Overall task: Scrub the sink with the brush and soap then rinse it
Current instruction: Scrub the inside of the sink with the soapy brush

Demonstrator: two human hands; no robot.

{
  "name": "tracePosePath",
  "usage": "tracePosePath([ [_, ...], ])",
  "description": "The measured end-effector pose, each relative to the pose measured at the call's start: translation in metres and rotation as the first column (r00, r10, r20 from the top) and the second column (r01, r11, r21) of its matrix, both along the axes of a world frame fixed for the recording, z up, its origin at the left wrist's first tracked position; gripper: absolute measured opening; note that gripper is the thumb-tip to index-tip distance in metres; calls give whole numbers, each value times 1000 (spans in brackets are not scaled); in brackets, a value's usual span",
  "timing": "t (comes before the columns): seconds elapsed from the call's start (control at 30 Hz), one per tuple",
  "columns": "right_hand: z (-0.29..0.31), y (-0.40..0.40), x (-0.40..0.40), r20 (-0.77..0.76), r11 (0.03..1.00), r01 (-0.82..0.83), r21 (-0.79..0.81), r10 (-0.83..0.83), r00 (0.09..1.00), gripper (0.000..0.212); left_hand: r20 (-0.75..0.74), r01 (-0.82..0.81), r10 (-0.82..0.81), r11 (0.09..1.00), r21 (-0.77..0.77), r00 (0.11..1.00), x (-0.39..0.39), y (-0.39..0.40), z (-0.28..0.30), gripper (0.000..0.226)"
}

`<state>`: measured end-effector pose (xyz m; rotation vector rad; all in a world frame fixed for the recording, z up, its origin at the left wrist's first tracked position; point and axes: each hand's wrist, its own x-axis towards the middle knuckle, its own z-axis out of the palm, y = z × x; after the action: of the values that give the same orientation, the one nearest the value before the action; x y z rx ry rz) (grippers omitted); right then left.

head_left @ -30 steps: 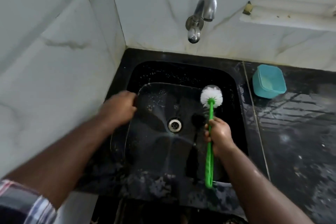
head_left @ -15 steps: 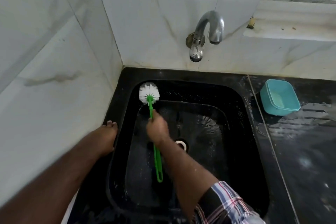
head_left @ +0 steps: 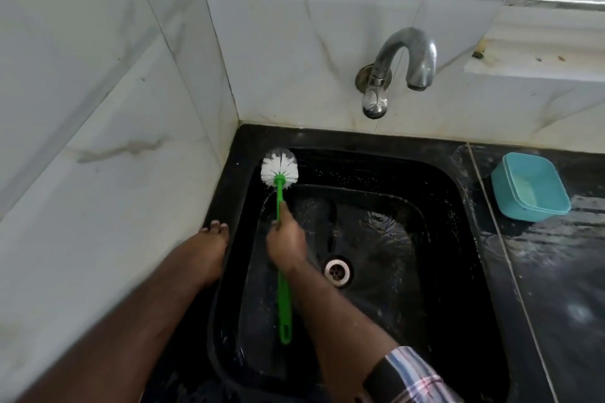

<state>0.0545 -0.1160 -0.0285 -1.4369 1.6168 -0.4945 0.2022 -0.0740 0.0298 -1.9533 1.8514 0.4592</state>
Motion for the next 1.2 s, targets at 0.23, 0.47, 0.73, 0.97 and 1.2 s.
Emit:
tracePosePath([
  [0.23, 26, 59, -110, -86, 859, -504, 93, 511, 855, 54, 27, 8, -8, 1000, -5, 1000, -3, 0, 3, 72],
  [0.47, 14, -38, -61, 22, 976, -216, -16, 217, 976, 54, -11, -4, 5, 999, 54, 1000, -2, 1, 10, 84],
  [0.73, 43, 135, -134, -20, 656, -743, 136, 751, 660, 59, 16, 6, -7, 999, 42, 1000, -1, -1, 10, 68],
  [0.97, 5, 12, -80, -105, 902, -422, 92, 430, 897, 41, 34, -9, 7, 999, 53, 999, -2, 0, 9, 71],
  [1.2, -9, 17, -67, -156, 861, -503, 73, 508, 847, 34, 42, -10, 9, 999, 46, 999, -4, 3, 7, 73],
])
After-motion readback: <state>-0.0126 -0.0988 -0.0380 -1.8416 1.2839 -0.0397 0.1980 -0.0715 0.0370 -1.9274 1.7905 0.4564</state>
